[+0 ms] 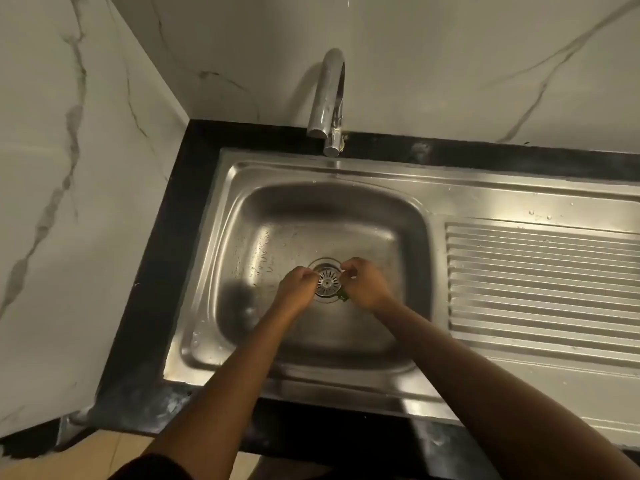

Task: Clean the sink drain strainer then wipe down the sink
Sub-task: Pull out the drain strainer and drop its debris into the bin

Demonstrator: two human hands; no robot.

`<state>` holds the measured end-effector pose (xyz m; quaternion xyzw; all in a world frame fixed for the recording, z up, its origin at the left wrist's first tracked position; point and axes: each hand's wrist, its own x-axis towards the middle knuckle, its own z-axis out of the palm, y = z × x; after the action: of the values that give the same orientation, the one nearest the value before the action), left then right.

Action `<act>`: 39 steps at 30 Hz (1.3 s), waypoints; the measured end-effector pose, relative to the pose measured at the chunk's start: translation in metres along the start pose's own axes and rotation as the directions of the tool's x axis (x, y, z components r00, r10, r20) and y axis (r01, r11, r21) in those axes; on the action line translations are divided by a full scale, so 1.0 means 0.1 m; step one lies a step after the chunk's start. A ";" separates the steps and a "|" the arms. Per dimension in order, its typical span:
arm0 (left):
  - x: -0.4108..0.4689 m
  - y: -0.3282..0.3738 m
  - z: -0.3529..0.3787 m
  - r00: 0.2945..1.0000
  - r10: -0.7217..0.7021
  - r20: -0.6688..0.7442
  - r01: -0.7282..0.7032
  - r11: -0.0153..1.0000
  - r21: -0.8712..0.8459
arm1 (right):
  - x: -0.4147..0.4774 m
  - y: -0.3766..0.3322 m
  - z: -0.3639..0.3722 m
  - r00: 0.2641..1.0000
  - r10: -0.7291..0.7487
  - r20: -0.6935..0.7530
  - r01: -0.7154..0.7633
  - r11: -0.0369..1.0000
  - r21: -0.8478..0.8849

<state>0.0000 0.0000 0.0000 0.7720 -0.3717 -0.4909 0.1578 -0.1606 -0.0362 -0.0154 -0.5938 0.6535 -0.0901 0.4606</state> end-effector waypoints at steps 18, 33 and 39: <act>0.45 -0.24 0.26 0.957 -0.274 0.096 0.283 0.953 -0.107 | 0.31 0.00 0.26 0.973 0.228 0.014 -0.217 0.941 -0.261; 0.53 -0.24 0.26 0.955 -0.263 0.140 0.282 0.948 -0.146 | 0.46 -0.12 0.38 0.912 0.402 -0.082 -0.408 0.910 -0.075; 0.53 -0.21 0.29 0.963 -0.223 0.151 0.241 0.965 -0.108 | 0.47 -0.12 0.41 0.908 0.412 -0.079 -0.418 0.903 -0.096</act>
<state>-0.0035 -0.0211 -0.0602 0.7632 -0.2570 -0.5803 0.1212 -0.1168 -0.0626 -0.0534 -0.4630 0.7816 0.0296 0.4169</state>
